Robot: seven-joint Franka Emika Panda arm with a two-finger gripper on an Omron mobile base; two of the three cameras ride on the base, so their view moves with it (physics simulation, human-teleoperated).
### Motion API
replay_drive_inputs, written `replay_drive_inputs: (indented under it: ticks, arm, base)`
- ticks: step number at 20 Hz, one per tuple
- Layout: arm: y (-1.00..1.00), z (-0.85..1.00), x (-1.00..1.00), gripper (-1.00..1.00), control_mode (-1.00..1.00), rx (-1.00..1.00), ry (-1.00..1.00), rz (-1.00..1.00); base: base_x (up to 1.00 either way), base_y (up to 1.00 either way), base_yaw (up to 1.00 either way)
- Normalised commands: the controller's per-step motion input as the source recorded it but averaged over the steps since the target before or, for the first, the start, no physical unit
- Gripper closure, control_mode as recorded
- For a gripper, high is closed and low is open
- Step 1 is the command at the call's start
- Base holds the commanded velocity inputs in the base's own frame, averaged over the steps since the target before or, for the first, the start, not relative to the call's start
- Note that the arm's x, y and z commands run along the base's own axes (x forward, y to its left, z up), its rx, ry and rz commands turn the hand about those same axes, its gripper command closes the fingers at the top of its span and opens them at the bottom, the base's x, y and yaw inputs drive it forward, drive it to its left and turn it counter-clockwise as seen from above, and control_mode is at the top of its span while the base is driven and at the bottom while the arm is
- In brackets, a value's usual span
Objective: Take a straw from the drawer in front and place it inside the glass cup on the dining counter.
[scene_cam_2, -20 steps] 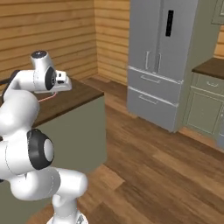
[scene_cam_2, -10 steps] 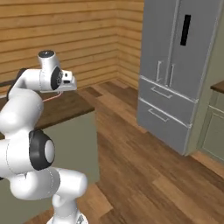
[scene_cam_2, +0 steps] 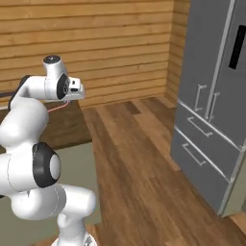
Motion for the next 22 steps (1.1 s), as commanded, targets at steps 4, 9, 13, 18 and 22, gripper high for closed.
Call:
replay_drive_inputs:
  ticks: [4,9,13,18,22]
  arm:
    - [0.0,0.0,0.0,1.0,1.0,0.0,0.0,0.0]
    - [0.0,0.0,0.0,1.0,1.0,0.0,0.0,0.0]
    - [0.0,0.0,0.0,1.0,1.0,0.0,0.0,0.0]
    - [0.0,0.0,0.0,1.0,1.0,0.0,0.0,0.0]
    - [0.0,0.0,0.0,1.0,1.0,0.0,0.0,0.0]
  base:
    - [0.95,-0.65,0.46]
    - [0.91,-0.63,0.47]
    - [0.94,-0.62,0.45]
    - [1.0,-0.65,0.4]
    - [1.0,-0.48,0.32]
